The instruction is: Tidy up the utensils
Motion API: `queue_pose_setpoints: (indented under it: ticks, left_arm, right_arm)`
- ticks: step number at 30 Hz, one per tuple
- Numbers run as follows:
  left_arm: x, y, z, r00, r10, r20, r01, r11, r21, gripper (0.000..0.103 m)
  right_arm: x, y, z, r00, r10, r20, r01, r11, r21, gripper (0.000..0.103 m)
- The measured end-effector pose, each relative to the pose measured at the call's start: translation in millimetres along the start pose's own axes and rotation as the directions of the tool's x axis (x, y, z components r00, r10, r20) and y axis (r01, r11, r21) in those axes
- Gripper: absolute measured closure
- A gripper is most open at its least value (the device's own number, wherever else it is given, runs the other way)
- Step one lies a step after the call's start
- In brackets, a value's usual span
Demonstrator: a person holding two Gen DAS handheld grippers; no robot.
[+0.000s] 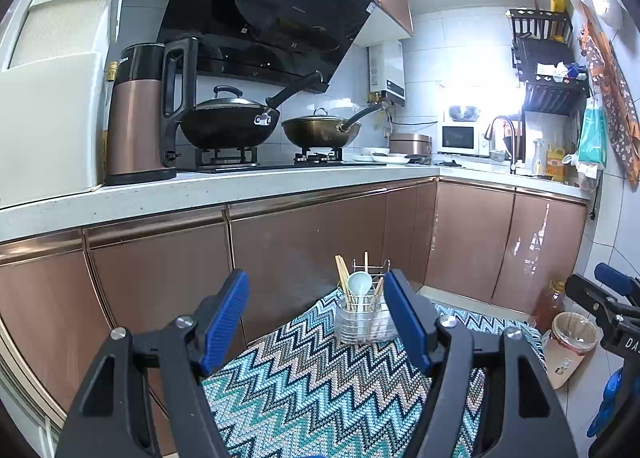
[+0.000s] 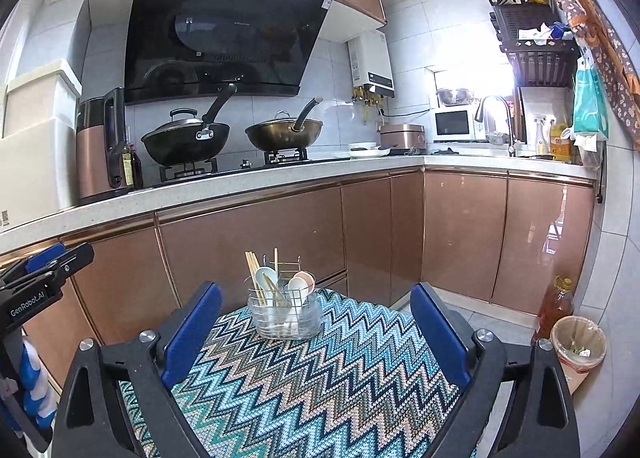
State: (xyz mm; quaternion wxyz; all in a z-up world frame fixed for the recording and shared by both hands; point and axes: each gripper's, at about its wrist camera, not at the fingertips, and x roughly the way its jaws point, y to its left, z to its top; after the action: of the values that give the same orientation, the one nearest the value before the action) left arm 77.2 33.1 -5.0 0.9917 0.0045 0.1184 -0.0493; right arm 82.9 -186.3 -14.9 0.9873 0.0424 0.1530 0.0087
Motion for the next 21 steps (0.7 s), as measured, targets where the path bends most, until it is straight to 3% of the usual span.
queue_pose_setpoints:
  ticks: [21]
  left_arm:
    - [15,-8,-9,0.998,-0.05,-0.036,0.05,0.999,0.01,0.034]
  right_arm:
    - [5,4,-7,0.999,-0.039,-0.033,0.04,0.999,0.011,0.005]
